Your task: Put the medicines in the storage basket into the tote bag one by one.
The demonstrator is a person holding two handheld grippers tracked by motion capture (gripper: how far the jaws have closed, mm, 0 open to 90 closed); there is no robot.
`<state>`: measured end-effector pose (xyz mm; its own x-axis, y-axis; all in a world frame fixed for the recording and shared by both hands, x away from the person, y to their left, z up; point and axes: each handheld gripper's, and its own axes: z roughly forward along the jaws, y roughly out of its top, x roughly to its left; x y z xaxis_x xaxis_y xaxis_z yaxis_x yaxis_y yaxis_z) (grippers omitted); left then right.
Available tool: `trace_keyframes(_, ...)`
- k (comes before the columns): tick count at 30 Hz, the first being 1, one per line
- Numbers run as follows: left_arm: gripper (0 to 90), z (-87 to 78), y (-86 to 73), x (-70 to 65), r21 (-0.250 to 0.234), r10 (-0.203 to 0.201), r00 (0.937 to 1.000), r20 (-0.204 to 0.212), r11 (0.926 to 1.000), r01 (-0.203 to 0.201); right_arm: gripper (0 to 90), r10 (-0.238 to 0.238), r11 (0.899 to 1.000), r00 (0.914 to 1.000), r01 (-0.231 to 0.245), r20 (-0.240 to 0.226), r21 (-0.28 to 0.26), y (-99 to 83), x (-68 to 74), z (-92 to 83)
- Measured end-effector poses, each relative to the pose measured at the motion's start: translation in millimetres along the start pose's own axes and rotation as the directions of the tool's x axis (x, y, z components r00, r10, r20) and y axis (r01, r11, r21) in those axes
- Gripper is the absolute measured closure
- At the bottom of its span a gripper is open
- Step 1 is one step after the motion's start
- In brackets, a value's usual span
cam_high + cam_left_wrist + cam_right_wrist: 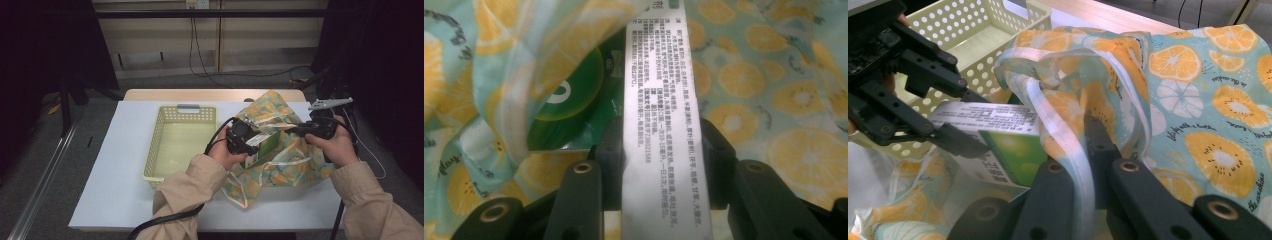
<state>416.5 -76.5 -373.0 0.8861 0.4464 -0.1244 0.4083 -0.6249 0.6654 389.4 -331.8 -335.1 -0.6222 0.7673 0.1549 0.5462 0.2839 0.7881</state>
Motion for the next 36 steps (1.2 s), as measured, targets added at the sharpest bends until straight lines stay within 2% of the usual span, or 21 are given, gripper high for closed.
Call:
trace_keyframes(3, 62.9, 2.6, 2.0, 1.1, -0.018, -0.013, 0.9998, -0.012, 0.9998, 0.013, 89.7, 0.0, 1.0, 1.0, 0.0, -0.003, 0.0, -0.2, 0.1, 0.1)
trace_keyframes(4, 62.9, 2.5, 2.8, 2.5, -0.013, -0.005, 0.9999, -0.015, 0.9999, 0.005, 89.7, 0.0, 1.0, 1.0, 0.0, -0.005, 0.0, -0.2, 0.2, 0.3)
trace_keyframes(7, 62.9, 3.9, 4.3, 4.2, -0.025, -0.026, 0.9995, -0.019, 0.9994, 0.025, 89.7, -0.004, 1.0, 1.0, 0.004, -0.007, -0.001, -0.7, 0.1, 0.6)
trace_keyframes(10, 62.9, 5.7, 3.8, 2.2, -0.021, -0.029, 0.9996, -0.001, 0.9993, 0.029, 89.7, -0.002, 1.0, 1.0, 0.002, -0.005, -0.002, -1.1, -0.3, 0.5)
trace_keyframes(13, 62.8, 7.6, 3.0, -2.0, -0.013, -0.01, 0.9999, 0.009, 0.9999, 0.01, 89.7, 0.0, 1.0, 1.0, 0.0, -0.004, -0.001, -1.7, -1.1, 0.4)
trace_keyframes(14, 62.8, 7.8, 2.8, -3.1, -0.019, -0.017, 0.9998, 0.012, 0.9997, 0.017, 89.7, 0.001, 1.0, 1.0, -0.001, -0.004, -0.001, -1.9, -1.1, 0.5)
trace_keyframes(19, 62.8, 8.1, 4.0, -5.4, -0.018, -0.002, 0.9996, 0.029, 0.9998, 0.002, 89.7, 0.002, 1.0, 1.0, -0.002, -0.005, -0.001, -2.9, -1.0, 1.8)
trace_keyframes(20, 62.8, 8.6, 4.4, -6.9, -0.025, -0.011, 0.9994, 0.032, 0.9996, 0.011, 89.7, 0.001, 1.0, 1.0, -0.001, -0.005, -0.002, -2.9, -0.9, 2.0)
trace_keyframes(24, 62.8, 11.2, 7.8, -9.4, -0.034, 0.003, 0.9992, 0.04, 0.9994, -0.001, 89.7, 0.006, 1.0, 1.0, -0.006, -0.005, -0.001, -2.4, -0.6, 2.5)
trace_keyframes(25, 62.8, 13.2, 9.4, -10.6, -0.047, -0.007, 0.9989, 0.046, 0.9989, 0.009, 89.7, 0.005, 1.0, 1.0, -0.005, -0.004, 0.001, -2.4, -0.5, 2.7)
trace_keyframes(27, 62.7, 17.0, 13.4, -11.1, -0.066, -0.002, 0.9991, 0.042, 0.9978, 0.004, 89.7, 0.005, 1.0, 1.0, -0.005, -0.005, 0.001, -2.5, -0.3, 2.7)
trace_keyframes(29, 62.1, 23.5, 17.1, -10.9, -0.095, -0.005, 0.9985, 0.055, 0.9954, 0.01, 89.7, 0.006, 1.0, 1.0, -0.006, -0.005, 0.0, -2.4, -1.0, 2.0)
trace_keyframes(30, 59.0, 27.0, 18.8, -10.6, -0.11, -0.018, 0.9981, 0.06, 0.9937, 0.024, 89.7, 0.007, 1.0, 1.0, -0.007, -0.003, 0.0, -2.4, -1.6, 1.9)
trace_keyframes(31, 45.2, 30.7, 20.4, -10.9, -0.114, -0.051, 0.9971, 0.058, 0.9918, 0.057, 89.7, 0.008, 1.0, 1.0, -0.008, -0.003, -0.001, -2.6, -2.3, 1.9)
trace_keyframes(32, 30.8, 32.4, 21.2, -10.5, -0.117, -0.065, 0.9959, 0.064, 0.9906, 0.072, 89.7, 0.013, 1.0, 0.9999, -0.013, -0.003, -0.001, -3.0, -2.7, 2.0)
trace_keyframes(35, 25.3, 30.8, 21.1, -12.4, -0.101, -0.071, 0.995, 0.07, 0.9918, 0.078, 89.7, 0.016, 1.0, 0.9999, -0.016, 0.0, 0.003, -4.6, -3.7, 3.3)
trace_keyframes(36, 22.9, 27.8, 19.8, -12.7, -0.093, -0.059, 0.9964, 0.061, 0.9936, 0.064, 89.7, 0.018, 1.0, 0.9998, -0.018, -0.002, 0.003, -5.0, -3.5, 3.6)
